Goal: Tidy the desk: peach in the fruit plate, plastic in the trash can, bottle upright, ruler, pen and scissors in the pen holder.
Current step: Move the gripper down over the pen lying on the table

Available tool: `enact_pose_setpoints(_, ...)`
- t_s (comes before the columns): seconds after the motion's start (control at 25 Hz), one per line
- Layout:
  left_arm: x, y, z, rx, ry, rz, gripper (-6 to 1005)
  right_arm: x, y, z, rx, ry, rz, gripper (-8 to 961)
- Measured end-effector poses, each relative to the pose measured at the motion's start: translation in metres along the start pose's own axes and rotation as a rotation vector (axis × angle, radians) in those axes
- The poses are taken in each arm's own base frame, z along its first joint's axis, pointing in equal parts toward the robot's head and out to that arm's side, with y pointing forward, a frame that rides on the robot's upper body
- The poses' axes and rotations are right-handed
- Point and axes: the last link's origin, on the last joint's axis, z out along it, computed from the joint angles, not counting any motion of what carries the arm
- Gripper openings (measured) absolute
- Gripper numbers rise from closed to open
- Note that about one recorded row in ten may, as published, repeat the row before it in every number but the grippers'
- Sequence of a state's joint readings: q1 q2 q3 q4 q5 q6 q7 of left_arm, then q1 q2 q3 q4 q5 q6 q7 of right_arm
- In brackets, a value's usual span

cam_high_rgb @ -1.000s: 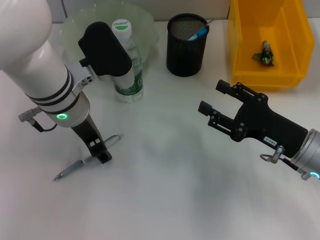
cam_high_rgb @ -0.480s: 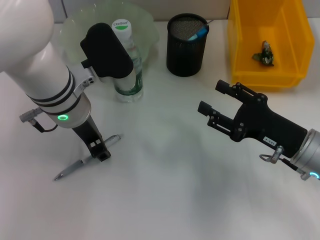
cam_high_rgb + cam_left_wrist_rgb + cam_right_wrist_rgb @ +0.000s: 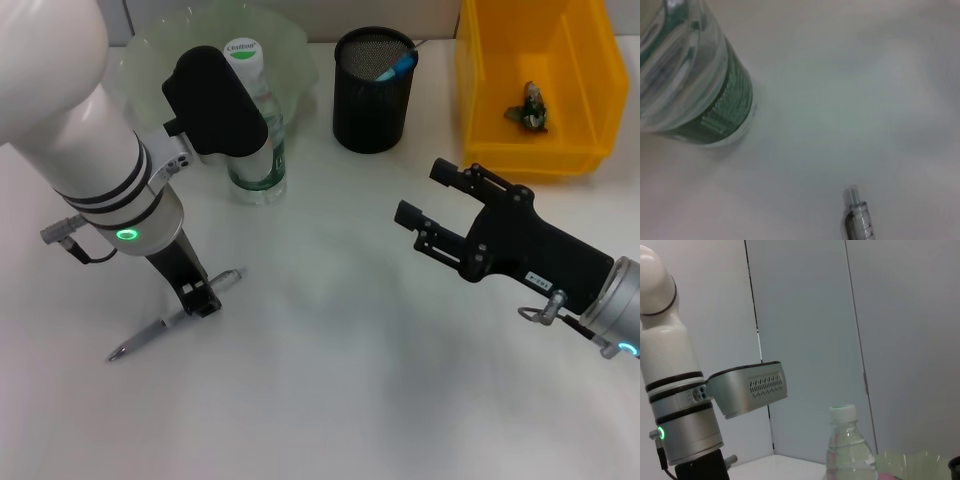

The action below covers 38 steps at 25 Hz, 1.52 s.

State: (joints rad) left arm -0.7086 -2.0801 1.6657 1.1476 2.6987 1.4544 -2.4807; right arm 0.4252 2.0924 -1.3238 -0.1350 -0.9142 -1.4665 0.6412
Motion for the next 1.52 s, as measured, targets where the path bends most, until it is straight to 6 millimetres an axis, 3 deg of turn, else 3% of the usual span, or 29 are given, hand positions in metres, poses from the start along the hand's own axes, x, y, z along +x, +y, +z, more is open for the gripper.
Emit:
enact_pose_setpoints(0.16, 0.0005, -0.0004, -0.0005, 0.004, 0.001, 0.002, 364, -0.0002, -0.0001, 0.0003, 0.000, -0.001, 0.000, 710)
enact_pose_setpoints(1.52, 0.0030, 0.0024, 0.0005, 0.003, -0.010, 0.028, 245, -0.0012, -0.0054, 0.0044, 0.016, 0.009, -0.010, 711)
